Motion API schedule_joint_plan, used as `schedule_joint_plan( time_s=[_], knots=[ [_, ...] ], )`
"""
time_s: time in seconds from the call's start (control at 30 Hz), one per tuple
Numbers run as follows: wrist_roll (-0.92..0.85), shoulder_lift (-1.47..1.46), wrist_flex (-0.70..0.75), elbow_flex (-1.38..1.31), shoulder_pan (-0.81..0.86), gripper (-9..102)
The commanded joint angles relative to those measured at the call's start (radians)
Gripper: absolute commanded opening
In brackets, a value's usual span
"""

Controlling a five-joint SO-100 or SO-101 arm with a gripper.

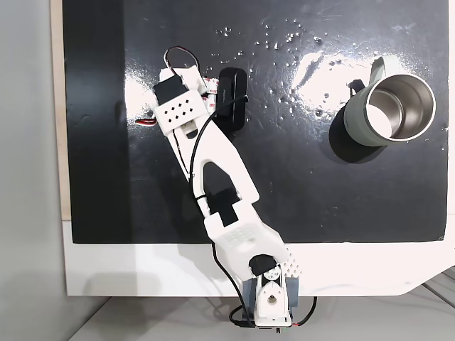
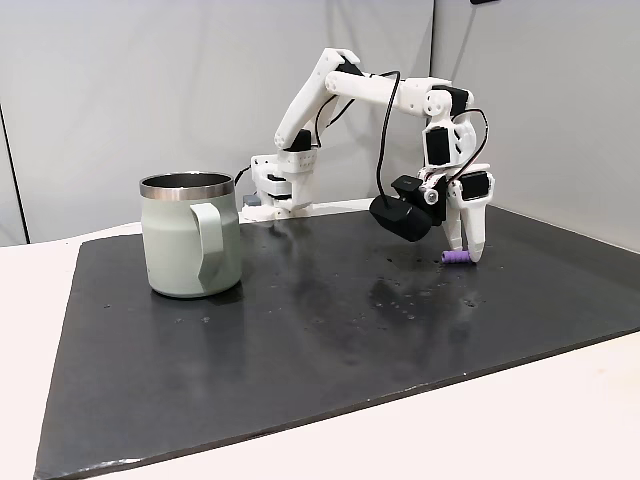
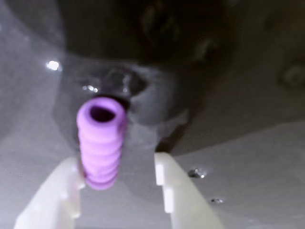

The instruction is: Grasp a pengrip and put it in the cup.

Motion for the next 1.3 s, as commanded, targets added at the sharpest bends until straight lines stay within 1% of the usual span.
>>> schedule_joint_plan(
  time_s=[0.0, 0.1, 0.13, 0.47, 0.87, 1.1, 1.27],
  knots=[
    [0.014, 0.005, 0.015, -0.029, 0.034, 10],
    [0.023, 0.006, 0.021, -0.025, 0.046, 1],
    [0.026, 0.009, 0.021, -0.020, 0.049, 0],
    [0.031, 0.048, 0.026, -0.028, 0.051, 0],
    [-0.064, 0.275, 0.086, -0.051, 0.048, 0],
    [-0.086, 0.402, 0.133, -0.051, 0.107, 0],
    [-0.106, 0.503, 0.170, -0.031, 0.184, 0]
  ],
)
